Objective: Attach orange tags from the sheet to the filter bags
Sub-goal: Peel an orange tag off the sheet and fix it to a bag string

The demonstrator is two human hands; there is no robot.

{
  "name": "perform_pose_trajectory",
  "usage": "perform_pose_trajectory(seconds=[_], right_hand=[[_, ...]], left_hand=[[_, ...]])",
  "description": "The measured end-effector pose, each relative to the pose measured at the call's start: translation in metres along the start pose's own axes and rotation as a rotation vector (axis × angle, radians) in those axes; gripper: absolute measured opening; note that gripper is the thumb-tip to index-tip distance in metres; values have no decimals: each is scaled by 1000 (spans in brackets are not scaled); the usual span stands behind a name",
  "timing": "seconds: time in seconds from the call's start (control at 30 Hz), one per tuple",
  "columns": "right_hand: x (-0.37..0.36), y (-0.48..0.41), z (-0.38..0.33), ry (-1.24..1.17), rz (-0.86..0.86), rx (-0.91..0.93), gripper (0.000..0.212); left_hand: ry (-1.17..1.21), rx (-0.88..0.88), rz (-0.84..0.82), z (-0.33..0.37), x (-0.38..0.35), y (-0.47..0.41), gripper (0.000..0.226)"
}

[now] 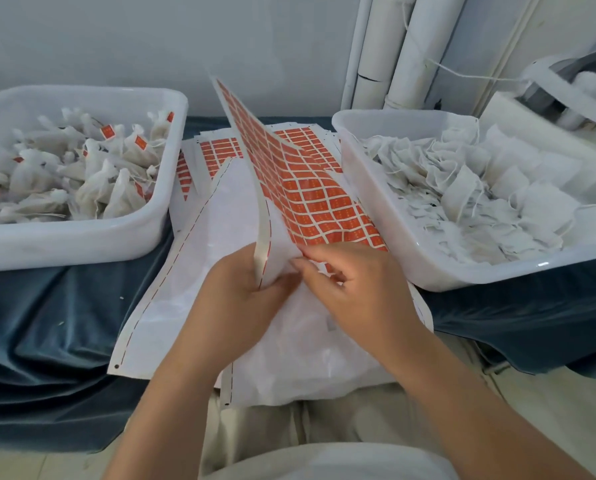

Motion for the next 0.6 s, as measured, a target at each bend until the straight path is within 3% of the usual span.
perform_pose_trajectory(seconds=[0.17,0.37,0.5,0.6], right_hand=[[6,-3,-6,49,56,112,40],[8,-5,-5,75,80,179,35],[14,-9,8,16,110,-38,36],[25,-11,18,-102,217,-241,33]], left_hand=[[-59,15,-35,-1,1,1,21],[-17,81,-70,-2,-1,1,23],[71,169,-63,-7,5,-2,29],[55,289,76,-21,14,-11,46]])
Point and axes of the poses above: each hand's wrist, its own y-axis away from the middle knuckle, its own x-axis out of the back of the hand, z = x × y, the point moved 5 cm from there along -y, towards the middle knuckle, and after that the axes turned 15 degrees about z, right-handed, at the moved point
